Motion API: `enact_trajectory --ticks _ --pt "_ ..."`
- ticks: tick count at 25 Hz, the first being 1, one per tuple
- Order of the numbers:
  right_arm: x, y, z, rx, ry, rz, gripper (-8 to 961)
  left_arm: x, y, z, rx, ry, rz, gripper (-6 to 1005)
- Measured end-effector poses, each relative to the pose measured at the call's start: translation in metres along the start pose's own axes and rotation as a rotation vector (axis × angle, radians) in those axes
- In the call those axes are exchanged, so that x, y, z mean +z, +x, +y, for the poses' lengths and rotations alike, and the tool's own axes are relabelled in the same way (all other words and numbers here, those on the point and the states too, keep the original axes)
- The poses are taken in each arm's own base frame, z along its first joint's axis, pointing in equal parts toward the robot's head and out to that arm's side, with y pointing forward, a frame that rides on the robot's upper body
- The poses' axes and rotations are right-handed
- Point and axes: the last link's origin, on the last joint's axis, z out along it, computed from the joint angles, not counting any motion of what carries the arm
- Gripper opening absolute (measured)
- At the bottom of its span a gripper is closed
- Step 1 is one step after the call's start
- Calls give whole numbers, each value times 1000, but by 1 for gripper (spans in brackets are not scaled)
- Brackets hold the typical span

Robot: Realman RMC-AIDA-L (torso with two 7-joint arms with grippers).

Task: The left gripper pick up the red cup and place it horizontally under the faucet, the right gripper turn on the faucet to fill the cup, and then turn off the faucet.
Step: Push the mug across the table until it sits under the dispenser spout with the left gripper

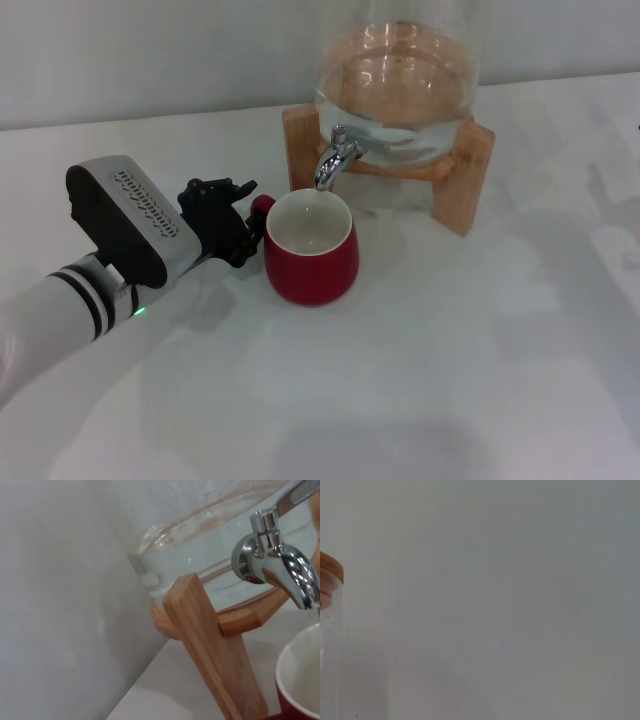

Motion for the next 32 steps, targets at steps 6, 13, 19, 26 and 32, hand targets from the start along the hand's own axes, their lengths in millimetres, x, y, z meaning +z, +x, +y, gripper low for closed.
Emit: enact_trajectory --ticks 6,13,19,26,32 --pt "1 -1 1 1 -3 -5 722 1 1 -1 6 -2 -4 301" --pt "1 -1 1 2 -3 -5 722 0 -3 1 2 0 -21 308" --pt "1 -1 0 0 -2 -5 722 -2 -5 3 -6 1 -24 310" --pt "1 -1 0 -1 -2 -7 722 -3 -5 7 -15 -4 -14 314" --pt "0 -1 -1 0 -1 -6 722 -5 -7 8 -22 -1 -17 330"
